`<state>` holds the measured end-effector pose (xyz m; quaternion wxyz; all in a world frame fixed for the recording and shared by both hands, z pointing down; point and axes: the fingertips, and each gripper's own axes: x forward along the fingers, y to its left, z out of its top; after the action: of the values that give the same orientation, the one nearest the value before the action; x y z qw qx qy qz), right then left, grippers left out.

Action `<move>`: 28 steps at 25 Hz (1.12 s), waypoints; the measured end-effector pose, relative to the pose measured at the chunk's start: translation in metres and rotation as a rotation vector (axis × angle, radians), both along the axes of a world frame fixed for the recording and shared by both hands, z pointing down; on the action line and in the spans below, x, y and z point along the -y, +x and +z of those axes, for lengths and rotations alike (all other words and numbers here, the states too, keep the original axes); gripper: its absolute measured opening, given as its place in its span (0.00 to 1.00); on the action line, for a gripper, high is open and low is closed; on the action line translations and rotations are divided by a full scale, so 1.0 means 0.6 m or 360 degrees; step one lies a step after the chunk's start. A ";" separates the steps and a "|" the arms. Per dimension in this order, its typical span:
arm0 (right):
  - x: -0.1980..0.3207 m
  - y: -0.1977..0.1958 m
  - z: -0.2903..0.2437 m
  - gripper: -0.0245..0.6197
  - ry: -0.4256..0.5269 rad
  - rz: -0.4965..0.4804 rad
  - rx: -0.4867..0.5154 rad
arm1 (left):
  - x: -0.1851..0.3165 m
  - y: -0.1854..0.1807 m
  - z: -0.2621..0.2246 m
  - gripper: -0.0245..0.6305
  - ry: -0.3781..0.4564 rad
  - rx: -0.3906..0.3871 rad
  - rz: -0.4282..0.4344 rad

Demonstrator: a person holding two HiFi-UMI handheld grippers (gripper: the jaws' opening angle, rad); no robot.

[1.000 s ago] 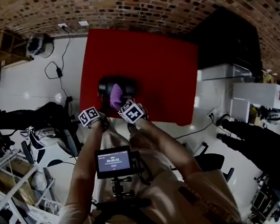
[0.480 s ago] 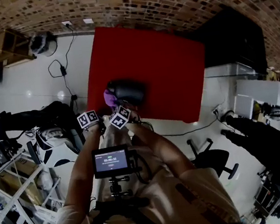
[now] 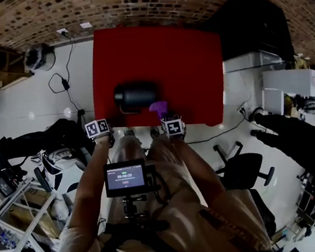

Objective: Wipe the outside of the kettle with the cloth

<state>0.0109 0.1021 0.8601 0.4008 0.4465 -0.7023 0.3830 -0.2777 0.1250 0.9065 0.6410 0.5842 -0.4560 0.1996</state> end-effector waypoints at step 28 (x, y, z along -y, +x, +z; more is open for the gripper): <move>0.059 0.040 -0.017 0.18 -0.0253 0.0079 0.0170 | 0.024 0.110 0.016 0.30 0.0017 -0.0200 -0.0069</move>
<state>0.0349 0.0667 0.8501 0.3874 0.4095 -0.6788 0.4706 -0.2115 0.1104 0.9161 0.6695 0.5890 -0.4285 0.1463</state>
